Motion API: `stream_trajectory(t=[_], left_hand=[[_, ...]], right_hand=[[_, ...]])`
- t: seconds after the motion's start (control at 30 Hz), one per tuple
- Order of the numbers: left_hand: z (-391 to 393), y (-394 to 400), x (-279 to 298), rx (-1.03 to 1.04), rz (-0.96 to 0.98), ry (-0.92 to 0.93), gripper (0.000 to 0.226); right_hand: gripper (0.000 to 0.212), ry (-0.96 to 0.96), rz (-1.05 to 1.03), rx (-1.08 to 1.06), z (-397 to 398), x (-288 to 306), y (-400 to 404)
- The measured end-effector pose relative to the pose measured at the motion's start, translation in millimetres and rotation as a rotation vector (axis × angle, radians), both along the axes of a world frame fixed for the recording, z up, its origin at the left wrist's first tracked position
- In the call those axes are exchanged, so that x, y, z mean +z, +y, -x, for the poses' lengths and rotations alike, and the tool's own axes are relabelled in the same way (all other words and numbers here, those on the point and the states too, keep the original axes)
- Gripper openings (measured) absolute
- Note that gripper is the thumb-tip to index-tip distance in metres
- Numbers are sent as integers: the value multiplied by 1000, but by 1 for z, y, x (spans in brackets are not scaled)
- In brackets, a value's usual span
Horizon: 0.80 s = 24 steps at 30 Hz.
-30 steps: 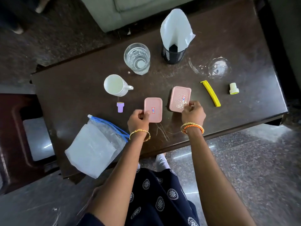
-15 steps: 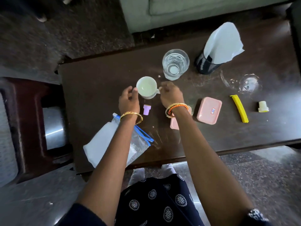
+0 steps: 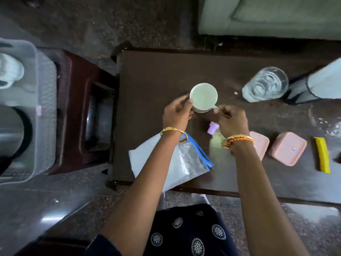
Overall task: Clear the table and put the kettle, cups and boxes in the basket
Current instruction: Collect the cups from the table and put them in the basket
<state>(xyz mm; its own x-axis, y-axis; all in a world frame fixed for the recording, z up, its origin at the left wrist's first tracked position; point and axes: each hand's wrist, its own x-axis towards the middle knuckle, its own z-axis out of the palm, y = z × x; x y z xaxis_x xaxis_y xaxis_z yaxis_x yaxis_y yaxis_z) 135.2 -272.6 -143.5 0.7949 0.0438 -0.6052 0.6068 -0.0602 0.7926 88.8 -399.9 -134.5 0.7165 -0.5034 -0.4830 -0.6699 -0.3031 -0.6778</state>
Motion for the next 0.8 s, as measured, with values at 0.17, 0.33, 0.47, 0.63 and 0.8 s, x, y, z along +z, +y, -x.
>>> stream_trajectory(t=[0.17,0.33,0.47,0.63,0.8], left_hand=[[-18,105,48,287,41,-119,10],[-47,207,90,641,65,-256,12],[-83,282,104,916,102,-346,14],[-116,329,90,1045,163,-301,12],[-130,338,59,1027,171,-218,21]], right_hand=[[11,-137,-94,168,-44,44,101],[9,-266,-125,428,-108,82,205],[12,-364,-105,619,-164,98,295],[14,-292,34,780,-211,81,357],[16,-189,220,771,-225,60,372]])
